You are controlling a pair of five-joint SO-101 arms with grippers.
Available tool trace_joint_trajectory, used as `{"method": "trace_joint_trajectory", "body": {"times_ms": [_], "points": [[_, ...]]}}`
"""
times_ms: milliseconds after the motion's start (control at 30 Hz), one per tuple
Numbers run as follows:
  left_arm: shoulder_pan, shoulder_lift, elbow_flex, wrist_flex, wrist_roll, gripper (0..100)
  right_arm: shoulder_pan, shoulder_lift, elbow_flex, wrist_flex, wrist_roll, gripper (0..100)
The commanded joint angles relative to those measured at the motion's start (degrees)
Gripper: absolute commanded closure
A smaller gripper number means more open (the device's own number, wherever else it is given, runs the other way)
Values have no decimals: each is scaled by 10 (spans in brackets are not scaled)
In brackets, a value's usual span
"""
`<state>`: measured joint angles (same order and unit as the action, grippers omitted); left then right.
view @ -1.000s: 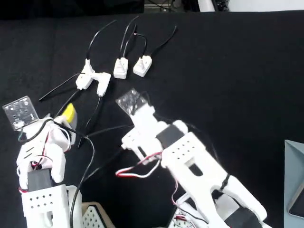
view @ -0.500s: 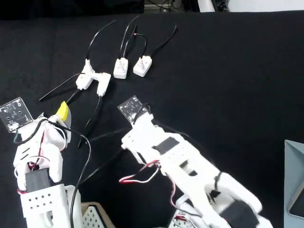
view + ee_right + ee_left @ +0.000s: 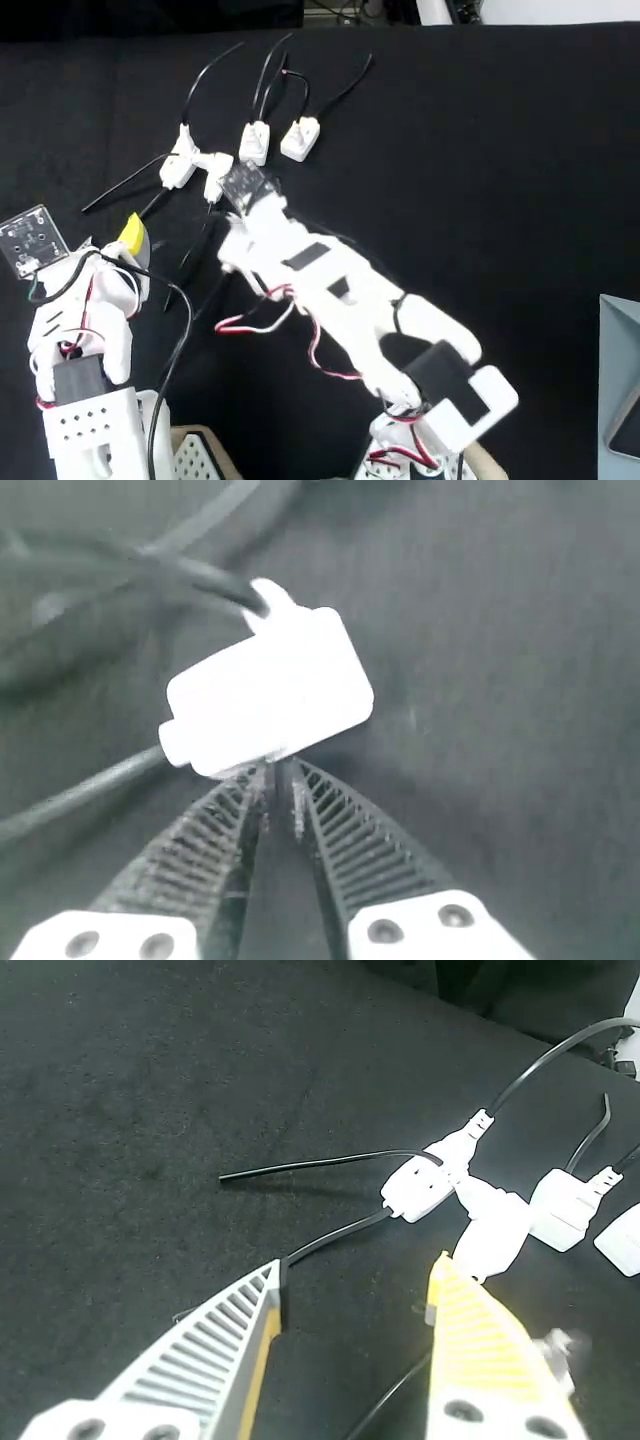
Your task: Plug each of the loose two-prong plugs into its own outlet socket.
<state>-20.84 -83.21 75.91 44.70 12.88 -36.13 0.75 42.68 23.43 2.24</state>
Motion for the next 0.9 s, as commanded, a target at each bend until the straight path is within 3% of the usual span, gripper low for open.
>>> {"method": "trace_joint_trajectory", "body": {"times_ms": [0,400,767,867], "points": [[-7,-4,-4,-10,4,766,22,-6,-44,-8,-1,977],[-7,-6,-3,-11,4,766,122,-190,-22,205,0,977],[5,-220,4,99,2,762,144,-458,153,212,-3,977],[32,-201,9,100,0,761,166,-513,192,212,-4,977]]}}
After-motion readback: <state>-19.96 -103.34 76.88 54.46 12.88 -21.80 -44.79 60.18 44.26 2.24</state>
